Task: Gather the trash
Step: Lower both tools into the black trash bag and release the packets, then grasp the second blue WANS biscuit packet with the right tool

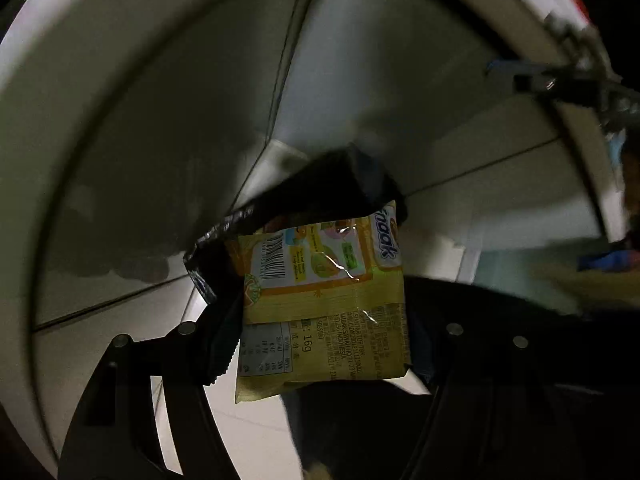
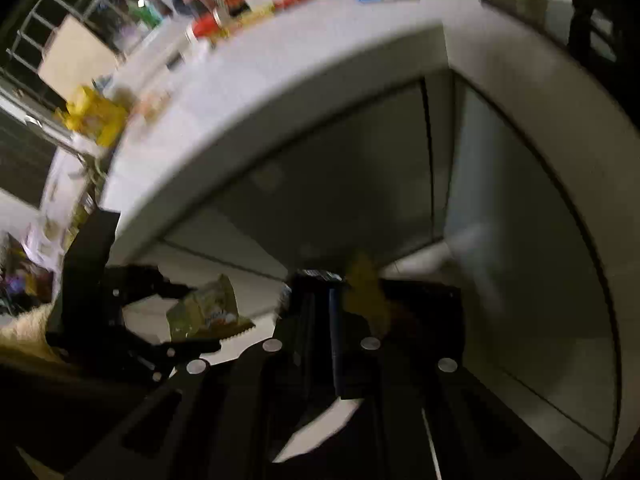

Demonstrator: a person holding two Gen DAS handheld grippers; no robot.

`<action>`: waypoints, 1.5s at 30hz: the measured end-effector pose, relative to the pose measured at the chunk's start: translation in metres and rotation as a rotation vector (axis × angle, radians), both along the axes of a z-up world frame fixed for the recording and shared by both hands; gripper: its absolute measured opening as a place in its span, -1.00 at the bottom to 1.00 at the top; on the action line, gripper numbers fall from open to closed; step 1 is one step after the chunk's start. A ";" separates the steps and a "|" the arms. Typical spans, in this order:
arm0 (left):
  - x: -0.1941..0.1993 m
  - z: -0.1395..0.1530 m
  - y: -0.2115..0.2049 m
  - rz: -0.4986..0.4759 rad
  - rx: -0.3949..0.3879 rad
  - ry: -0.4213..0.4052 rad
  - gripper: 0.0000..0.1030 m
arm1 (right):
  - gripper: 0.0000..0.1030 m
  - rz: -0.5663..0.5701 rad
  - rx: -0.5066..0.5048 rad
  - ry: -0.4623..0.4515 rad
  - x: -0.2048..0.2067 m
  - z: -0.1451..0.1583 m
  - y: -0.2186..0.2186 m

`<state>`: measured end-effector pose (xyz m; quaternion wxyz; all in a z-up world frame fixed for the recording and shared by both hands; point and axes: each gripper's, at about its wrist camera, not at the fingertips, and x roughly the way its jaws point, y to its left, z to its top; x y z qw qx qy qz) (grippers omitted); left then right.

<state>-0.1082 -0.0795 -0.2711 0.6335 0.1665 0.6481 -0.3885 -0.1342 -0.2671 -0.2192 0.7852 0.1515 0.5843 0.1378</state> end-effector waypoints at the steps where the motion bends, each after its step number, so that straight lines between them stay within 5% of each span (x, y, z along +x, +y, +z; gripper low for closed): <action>1: -0.002 -0.017 -0.005 -0.014 0.019 0.002 0.32 | -0.85 0.016 -0.021 0.019 0.001 -0.012 0.002; 5: -0.008 -0.057 -0.023 -0.049 0.120 -0.046 0.51 | -0.73 0.020 -0.033 0.047 0.002 -0.027 0.006; 6: -0.008 -0.062 -0.023 -0.039 0.138 -0.056 0.64 | -0.42 0.020 -0.031 0.044 0.002 -0.023 0.006; 7: -0.007 -0.066 -0.025 -0.014 0.159 -0.064 0.71 | 0.20 0.009 -0.042 0.032 0.001 -0.018 0.005; 9: -0.005 -0.065 -0.023 0.006 0.168 -0.071 0.72 | 0.64 -0.019 -0.064 -0.010 0.000 -0.003 0.002; 11: -0.007 -0.058 -0.018 0.001 0.176 -0.091 0.72 | 0.63 -0.029 -0.040 -0.041 0.004 0.015 0.001; 14: -0.007 -0.042 -0.013 0.000 0.156 -0.104 0.72 | 0.89 -0.042 -0.043 -0.116 0.016 0.042 -0.001; 20: -0.006 0.029 -0.001 0.044 0.041 -0.183 0.72 | 0.89 -0.018 -0.067 -0.259 0.060 0.092 0.005; 24: -0.002 0.100 0.010 0.091 -0.055 -0.312 0.72 | 0.90 -0.031 -0.104 -0.346 0.090 0.118 0.006; 30: 0.044 0.184 0.046 0.359 -0.161 -0.523 0.74 | 0.90 -0.113 -0.143 -0.396 0.160 0.137 -0.005; 38: 0.091 0.207 0.080 0.556 -0.115 -0.622 0.74 | 0.90 -0.280 -0.077 -0.310 0.252 0.107 -0.037; 45: 0.087 0.192 0.110 0.631 -0.054 -0.567 0.74 | 0.90 -0.356 -0.247 -0.236 0.287 0.074 -0.043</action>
